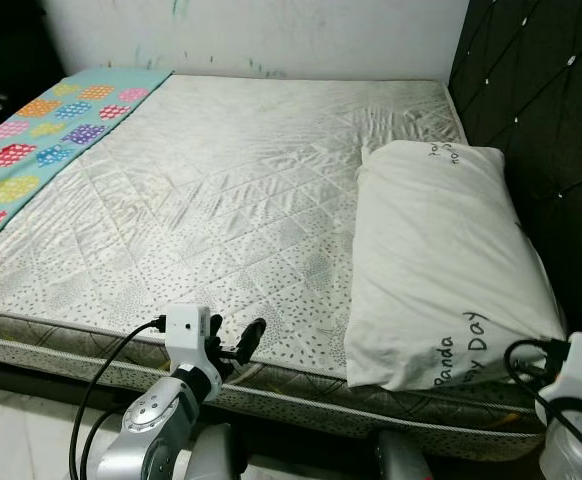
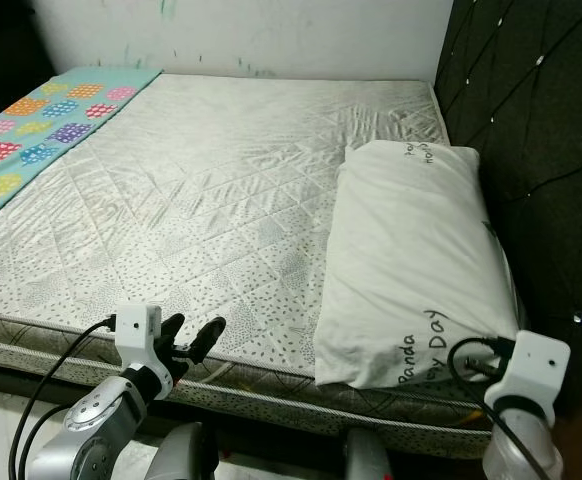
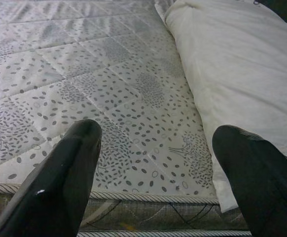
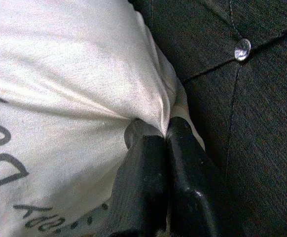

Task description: Clean up the room

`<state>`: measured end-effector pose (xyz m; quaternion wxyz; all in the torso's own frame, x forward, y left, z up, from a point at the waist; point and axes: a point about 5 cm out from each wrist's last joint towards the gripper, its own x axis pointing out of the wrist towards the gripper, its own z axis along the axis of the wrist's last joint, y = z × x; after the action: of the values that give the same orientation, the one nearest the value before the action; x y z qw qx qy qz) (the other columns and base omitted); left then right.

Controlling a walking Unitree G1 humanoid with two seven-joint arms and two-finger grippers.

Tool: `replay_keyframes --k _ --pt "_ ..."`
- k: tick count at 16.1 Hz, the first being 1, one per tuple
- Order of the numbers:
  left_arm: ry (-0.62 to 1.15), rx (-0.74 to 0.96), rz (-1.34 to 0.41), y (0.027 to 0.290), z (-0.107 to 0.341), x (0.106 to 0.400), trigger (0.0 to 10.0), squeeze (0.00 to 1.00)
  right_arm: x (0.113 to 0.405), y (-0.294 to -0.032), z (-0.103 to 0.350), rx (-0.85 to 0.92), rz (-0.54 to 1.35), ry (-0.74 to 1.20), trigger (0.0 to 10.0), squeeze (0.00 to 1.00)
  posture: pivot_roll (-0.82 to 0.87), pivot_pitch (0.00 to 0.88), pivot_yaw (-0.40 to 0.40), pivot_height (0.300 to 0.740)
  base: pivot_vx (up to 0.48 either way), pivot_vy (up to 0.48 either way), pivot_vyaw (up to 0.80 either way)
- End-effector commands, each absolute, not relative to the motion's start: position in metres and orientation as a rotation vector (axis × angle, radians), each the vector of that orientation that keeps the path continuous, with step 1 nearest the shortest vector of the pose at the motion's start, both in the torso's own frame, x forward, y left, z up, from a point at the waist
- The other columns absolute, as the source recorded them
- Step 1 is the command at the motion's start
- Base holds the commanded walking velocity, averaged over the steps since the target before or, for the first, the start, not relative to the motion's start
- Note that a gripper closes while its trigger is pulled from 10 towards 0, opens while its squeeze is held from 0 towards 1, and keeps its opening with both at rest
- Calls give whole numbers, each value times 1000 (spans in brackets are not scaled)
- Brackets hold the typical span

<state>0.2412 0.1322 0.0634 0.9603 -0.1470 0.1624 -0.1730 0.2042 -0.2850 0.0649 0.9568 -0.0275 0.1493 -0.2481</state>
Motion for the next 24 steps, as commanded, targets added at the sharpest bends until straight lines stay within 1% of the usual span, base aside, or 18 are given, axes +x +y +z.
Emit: replay_keyframes --k 1,4,6,9,11,13,14,16,18,19,20,21,24 --pt "333 -297 -355 134 64 241 10000 0 193 -288 65 -51 -528 311 0 0 -103 0 46 607 0 0 0" --pt "341 -299 -368 132 63 241 10000 0 184 -291 64 -55 -541 332 0 0 -111 0 50 607 0 0 0" --pt "341 -298 -372 131 63 241 10000 0 183 -290 63 -54 -542 338 0 0 -122 0 54 607 0 0 0" --pt "339 -305 -384 129 64 242 10000 0 186 -290 64 -56 -536 340 0 0 -121 0 51 607 0 0 0" --pt "341 -332 -437 124 66 239 10000 0 190 -288 65 -52 -531 339 0 0 -118 0 49 607 0 0 0" --pt "335 -336 -455 122 67 237 10000 0 195 -285 66 -44 -520 335 0 0 -115 0 46 607 0 0 0" --pt "347 -372 -506 119 68 233 10000 0 197 -284 66 -44 -512 333 0 0 -114 0 44 607 0 0 0" --pt "354 -381 -549 115 69 230 10000 0 199 -283 66 -42 -505 336 0 0 -108 0 36 607 0 0 0" --pt "356 -385 -551 116 68 228 10000 0 206 -281 66 -40 -481 340 0 0 -100 0 28 607 0 0 0" --pt "355 -377 -540 117 68 229 10000 0 211 -278 67 -46 -461 340 1412 0 -99 0 27 607 0 0 0" --pt "355 -376 -537 118 69 229 10000 0 216 -276 68 -46 -442 336 10000 0 -97 0 25 607 0 0 0" --pt "354 -370 -526 120 69 229 10000 0 224 -270 71 -52 -404 324 10000 0 -90 0 21 607 0 0 0" --pt "354 -370 -526 120 69 229 10000 0 224 -270 71 -52 -404 324 10000 0 -90 0 21 607 0 0 0"
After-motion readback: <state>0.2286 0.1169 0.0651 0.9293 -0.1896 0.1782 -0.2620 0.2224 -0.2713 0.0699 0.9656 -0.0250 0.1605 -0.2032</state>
